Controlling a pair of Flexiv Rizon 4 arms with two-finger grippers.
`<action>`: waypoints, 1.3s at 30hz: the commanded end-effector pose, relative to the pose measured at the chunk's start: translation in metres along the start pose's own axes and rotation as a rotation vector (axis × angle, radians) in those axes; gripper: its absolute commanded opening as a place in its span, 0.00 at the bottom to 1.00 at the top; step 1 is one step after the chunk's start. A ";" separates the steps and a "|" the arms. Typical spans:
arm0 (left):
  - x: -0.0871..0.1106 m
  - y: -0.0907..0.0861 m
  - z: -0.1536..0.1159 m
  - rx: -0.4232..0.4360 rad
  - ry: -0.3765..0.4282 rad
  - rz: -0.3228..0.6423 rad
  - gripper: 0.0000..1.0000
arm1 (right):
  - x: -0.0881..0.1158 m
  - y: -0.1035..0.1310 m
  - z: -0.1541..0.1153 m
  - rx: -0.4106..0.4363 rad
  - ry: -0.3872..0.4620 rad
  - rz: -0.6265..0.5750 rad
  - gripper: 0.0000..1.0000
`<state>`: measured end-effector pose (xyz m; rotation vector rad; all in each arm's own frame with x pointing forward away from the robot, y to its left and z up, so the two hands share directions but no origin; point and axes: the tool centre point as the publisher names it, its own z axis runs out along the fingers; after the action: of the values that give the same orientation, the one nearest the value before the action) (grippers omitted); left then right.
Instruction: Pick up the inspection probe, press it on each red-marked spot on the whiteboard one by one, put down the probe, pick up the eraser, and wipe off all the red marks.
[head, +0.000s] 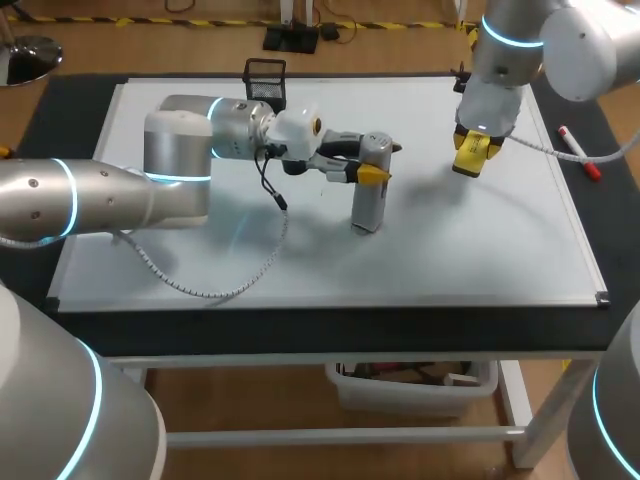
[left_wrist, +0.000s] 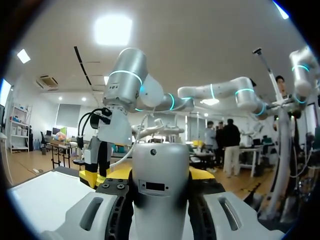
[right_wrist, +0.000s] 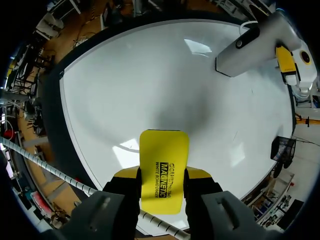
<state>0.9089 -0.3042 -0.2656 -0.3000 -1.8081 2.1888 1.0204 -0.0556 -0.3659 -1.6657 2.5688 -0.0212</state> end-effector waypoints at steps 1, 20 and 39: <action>0.002 -0.011 -0.003 -0.005 -0.014 0.011 0.00 | 0.001 0.000 0.000 0.002 0.002 -0.002 0.00; 0.008 -0.058 -0.101 0.043 -0.246 0.081 0.00 | 0.001 0.000 0.000 0.002 0.002 -0.002 0.00; 0.010 -0.091 -0.196 0.053 -0.439 0.161 0.00 | 0.001 0.000 0.000 0.002 0.002 -0.002 0.00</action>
<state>0.9803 -0.1129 -0.2195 -0.0270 -1.9611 2.5343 1.0204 -0.0556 -0.3659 -1.6657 2.5687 -0.0212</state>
